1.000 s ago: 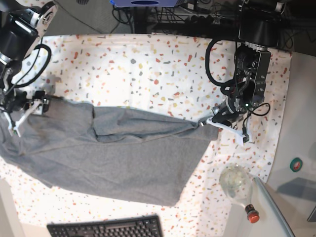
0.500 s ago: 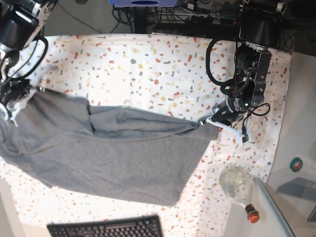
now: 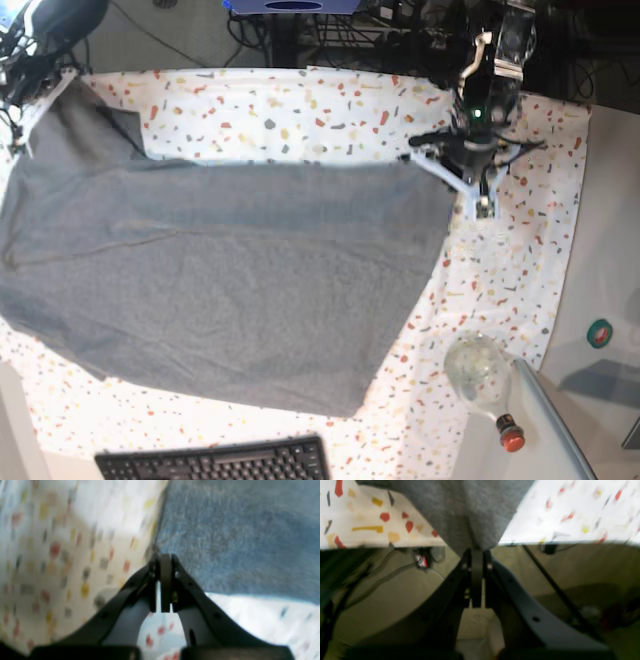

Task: Layout the t-shirt on the table in an organized manner, then fold the t-shirt properly
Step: 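Lay the stretched shirt flat on the cloth with both grippers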

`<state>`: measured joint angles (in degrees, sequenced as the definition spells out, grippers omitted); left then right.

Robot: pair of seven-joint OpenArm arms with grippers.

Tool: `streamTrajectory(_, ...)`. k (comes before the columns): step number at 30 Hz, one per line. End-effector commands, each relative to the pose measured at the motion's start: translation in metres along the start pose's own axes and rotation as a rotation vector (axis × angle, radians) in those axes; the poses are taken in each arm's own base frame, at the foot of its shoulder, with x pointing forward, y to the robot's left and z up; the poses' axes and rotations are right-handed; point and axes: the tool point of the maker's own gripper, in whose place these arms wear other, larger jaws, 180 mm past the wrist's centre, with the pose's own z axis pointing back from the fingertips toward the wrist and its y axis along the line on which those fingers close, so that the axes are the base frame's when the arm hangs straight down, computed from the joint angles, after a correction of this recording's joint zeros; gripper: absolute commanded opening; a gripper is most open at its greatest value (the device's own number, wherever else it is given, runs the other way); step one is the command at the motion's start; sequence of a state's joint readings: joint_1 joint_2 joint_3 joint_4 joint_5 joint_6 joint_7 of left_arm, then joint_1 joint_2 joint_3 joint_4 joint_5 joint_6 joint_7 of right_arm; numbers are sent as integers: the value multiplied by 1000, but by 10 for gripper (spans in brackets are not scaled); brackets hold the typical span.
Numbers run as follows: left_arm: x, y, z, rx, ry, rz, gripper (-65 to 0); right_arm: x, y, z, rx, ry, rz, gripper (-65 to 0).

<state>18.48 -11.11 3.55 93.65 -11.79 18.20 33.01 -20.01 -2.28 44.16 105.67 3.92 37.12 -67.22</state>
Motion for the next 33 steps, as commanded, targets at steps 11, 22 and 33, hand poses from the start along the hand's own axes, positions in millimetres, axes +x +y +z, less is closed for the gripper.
streamTrajectory(11, -3, 4, -2, 13, -5, -12, -650, -34, -14, -2, -20, 117, -67, -650)
streamTrajectory(22, -30, 7, 5, 16, 50, -19, -650, 35, -57, 21, -69, -257, -178, -297)
streamTrajectory(33, -38, 7, 7, 16, 68, -17, -650, 125, -128, -78, 168, -286, -477, -296)
